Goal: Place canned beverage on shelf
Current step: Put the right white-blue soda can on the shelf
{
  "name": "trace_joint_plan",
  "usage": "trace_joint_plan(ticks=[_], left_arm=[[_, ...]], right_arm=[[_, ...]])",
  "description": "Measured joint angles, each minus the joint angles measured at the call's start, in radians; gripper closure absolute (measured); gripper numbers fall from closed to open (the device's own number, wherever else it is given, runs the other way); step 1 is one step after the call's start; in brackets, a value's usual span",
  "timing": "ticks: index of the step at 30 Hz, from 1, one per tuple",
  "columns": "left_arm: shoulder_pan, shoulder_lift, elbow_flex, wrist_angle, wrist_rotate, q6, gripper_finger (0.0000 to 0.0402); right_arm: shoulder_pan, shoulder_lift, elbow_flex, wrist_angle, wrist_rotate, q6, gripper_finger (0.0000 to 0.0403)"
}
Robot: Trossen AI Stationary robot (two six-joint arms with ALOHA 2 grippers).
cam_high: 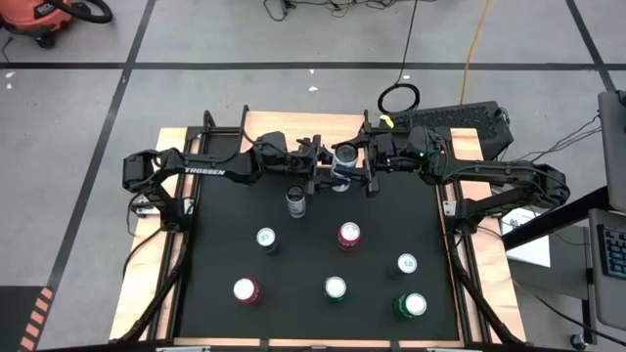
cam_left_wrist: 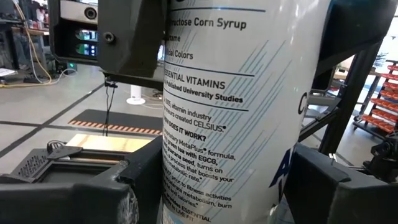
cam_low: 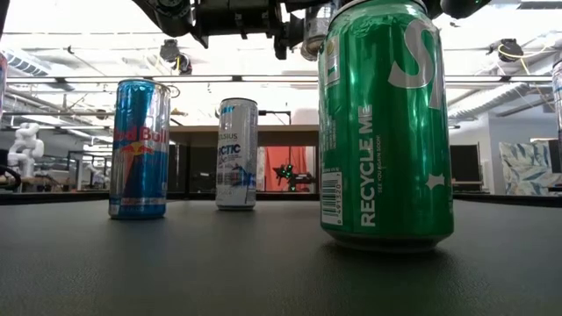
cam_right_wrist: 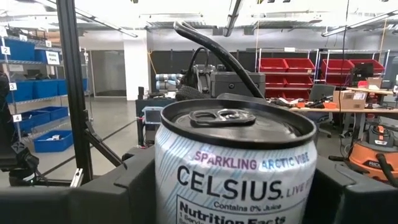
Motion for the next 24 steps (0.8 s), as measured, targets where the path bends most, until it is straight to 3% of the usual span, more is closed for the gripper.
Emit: trace_joint_plan(ticks=[8,24], left_arm=[[-0.001,0.000,-0.001,0.000,0.001,0.005,0.0148],[-0.001,0.000,-0.001,0.021,0.021,0.008,0.0149]], right_arm=[[-0.002,0.000,0.001,-0.016,0.005,0.000,0.0085],[-0.009,-0.078,0.001,-0.130,0.010,0.000,0.0029]])
